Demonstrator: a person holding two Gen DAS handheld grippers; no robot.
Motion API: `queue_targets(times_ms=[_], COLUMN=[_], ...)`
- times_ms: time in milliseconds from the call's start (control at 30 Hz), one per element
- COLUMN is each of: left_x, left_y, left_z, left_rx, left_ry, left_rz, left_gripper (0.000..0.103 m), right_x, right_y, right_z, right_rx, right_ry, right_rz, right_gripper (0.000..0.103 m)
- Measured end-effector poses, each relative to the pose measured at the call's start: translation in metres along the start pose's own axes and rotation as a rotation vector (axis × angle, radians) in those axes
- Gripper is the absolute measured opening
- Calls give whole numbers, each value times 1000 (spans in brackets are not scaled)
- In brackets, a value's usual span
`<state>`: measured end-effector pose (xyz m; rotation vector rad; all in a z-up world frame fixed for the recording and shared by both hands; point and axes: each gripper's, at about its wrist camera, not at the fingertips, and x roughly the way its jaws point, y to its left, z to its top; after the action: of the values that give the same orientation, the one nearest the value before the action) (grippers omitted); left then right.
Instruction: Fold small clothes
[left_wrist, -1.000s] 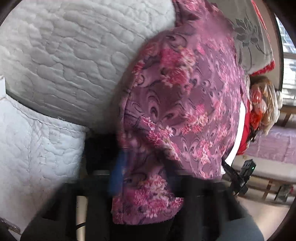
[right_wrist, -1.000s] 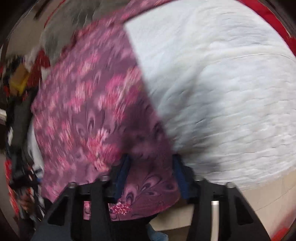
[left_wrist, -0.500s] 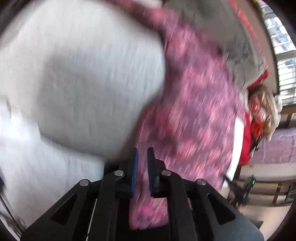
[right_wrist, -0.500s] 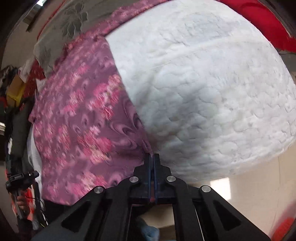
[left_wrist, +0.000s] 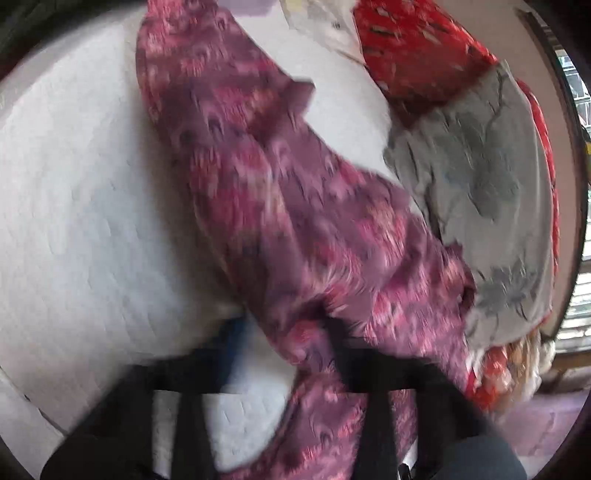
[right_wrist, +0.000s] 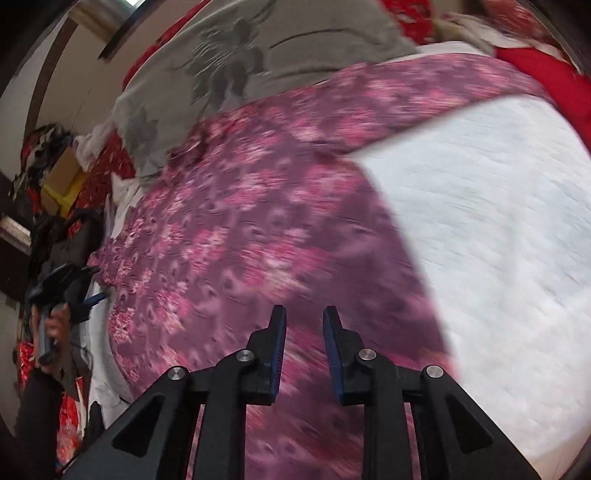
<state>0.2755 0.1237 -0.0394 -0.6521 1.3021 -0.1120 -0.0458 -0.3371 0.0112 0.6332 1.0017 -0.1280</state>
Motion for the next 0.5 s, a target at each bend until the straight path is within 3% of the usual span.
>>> queue_targets(times_ms=[33,133,200,300,433,500], left_x=[0,8,5,-6,-16,-13], left_y=[3,13,16,8,-32,-58], left_z=[1,3,-1,-17,-53,-69], left_rx=[-5,10,24,87,276,366], left_ry=[-13,-14,-23,-7,2,-13], left_rz=[19,168,132,75,10,7], left_gripper=[4,4,4,5,8,22], right_x=[8,32,50,45,1,-23], right_y=[7,19,16,5,-62,-122], right_z=[4,9,10,21,64,89], right_rx=[-15,-58,-61,-31,179,365], right_ry=[0,25,74,58,-109,-213], right_rz=[6,-8,-36,24,35,-13], right_gripper=[23,23,20,20,28,33])
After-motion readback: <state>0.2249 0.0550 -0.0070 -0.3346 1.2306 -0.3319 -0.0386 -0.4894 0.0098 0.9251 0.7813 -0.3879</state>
